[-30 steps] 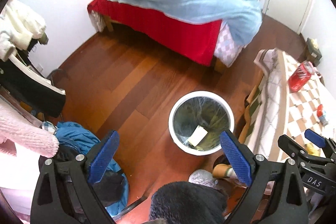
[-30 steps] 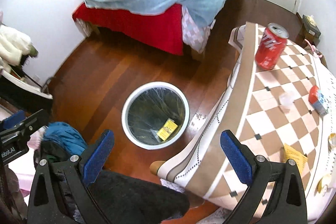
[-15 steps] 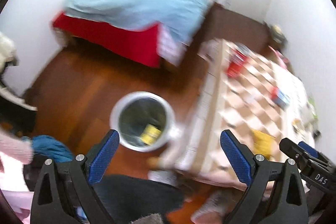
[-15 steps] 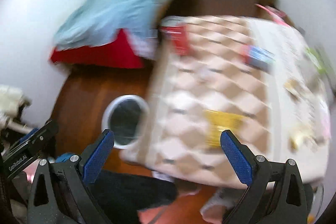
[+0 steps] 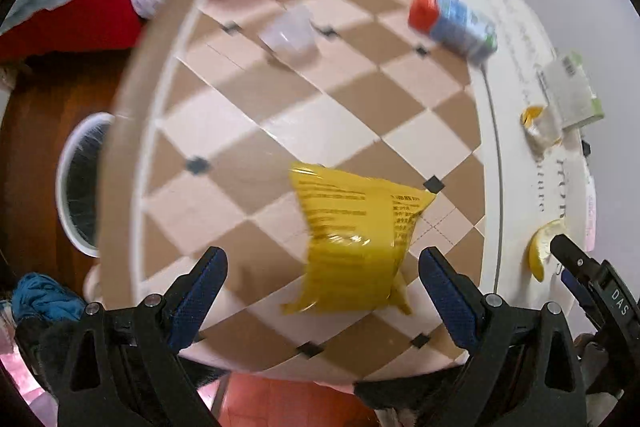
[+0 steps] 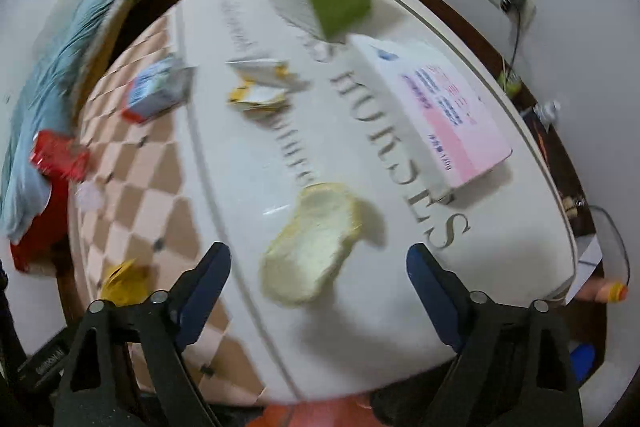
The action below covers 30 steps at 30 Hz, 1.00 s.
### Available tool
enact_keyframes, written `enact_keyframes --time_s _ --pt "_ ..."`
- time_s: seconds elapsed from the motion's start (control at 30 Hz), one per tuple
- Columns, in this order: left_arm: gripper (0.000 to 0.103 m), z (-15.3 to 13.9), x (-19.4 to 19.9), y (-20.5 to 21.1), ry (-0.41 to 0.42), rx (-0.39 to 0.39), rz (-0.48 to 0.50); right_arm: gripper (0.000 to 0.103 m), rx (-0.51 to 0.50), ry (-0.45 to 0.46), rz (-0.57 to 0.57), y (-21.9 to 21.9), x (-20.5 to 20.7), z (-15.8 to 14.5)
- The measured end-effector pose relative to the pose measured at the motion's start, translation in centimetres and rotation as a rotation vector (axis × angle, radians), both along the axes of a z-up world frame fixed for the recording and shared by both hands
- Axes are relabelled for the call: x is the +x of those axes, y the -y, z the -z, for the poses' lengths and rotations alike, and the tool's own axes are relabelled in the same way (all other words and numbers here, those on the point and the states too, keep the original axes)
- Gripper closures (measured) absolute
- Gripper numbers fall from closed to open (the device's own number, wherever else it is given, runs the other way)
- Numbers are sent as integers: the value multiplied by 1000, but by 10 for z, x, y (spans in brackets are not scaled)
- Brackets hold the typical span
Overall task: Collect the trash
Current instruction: 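Grasp the yellow snack bag with the left tool while the right tool grasps the orange peel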
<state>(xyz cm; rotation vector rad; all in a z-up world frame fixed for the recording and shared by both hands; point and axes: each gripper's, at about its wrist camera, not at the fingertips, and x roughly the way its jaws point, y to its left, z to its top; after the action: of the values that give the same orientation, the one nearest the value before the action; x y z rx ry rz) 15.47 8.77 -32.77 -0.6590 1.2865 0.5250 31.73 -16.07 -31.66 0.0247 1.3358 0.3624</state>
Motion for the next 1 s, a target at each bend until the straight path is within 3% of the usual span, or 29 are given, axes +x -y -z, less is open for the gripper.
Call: enact_keyframes --time_s 0.13,0.27,0.37,0.4,0.43,0.57,0.73,1.0 --pt "6 20 9 2 -6 -50 -21 25 19 37 9 2 5 11" --pt "12 19 15 6 6 -1 -40 34 -10 100 -18 -5 0 12" --pt "28 17 22 9 -14 69 -35 51 -63 144 -19 -9 -2 9" --pt "31 16 23 10 -19 88 -30 65 -63 153 -22 -10 -3 8" --pt "44 16 25 8 -20 112 -26 83 -55 161 -33 -12 -2 9" --pt "56 13 28 10 -12 135 -10 89 -85 192 -67 -20 -4 4" --pt "57 -9 17 8 22 185 -6 90 -86 235 -117 -30 -12 -13" --pt "58 -79 -24 -2 129 289 -29 90 -33 325 -226 -58 -43 -68"
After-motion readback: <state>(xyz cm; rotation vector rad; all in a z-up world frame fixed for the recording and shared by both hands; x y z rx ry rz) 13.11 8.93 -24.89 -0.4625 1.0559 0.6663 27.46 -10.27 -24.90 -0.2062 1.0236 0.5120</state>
